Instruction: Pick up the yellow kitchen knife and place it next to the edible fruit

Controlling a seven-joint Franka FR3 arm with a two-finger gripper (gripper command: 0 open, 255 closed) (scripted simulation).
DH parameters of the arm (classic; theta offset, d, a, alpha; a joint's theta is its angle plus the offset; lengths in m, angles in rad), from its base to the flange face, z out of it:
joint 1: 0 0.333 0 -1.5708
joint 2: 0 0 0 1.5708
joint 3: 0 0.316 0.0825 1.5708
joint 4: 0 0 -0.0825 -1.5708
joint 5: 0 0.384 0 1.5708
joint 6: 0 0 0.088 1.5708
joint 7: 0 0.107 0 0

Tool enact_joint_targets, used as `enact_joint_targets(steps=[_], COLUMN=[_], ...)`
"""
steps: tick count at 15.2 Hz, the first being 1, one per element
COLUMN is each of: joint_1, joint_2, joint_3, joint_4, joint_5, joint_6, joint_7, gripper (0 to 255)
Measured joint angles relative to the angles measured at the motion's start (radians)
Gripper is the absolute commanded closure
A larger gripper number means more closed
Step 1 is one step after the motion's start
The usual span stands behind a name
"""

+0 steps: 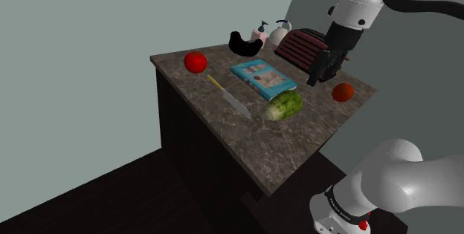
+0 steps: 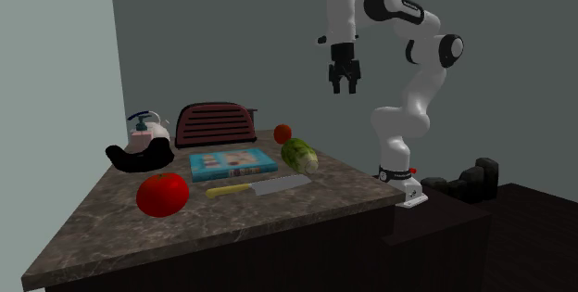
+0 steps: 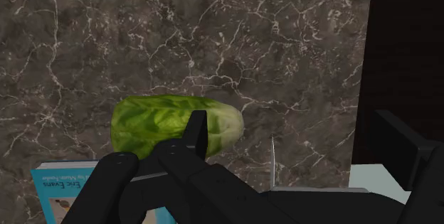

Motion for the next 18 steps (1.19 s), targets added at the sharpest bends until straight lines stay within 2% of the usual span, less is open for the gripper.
enact_joint_targets(steps=[3,7,18], joint_1=[0.0,0.001,-0.004], joint_2=[0.033,0.126,0.481], joint_3=[0.003,0.017,0.042], joint_4=[-0.004,-0.034,0.042], joint_5=[0.001,0.005,-0.008], joint_6=[0.037,0.163,0.454], joint_7=[0.0,0.003,0.009], gripper=[0,0,0])
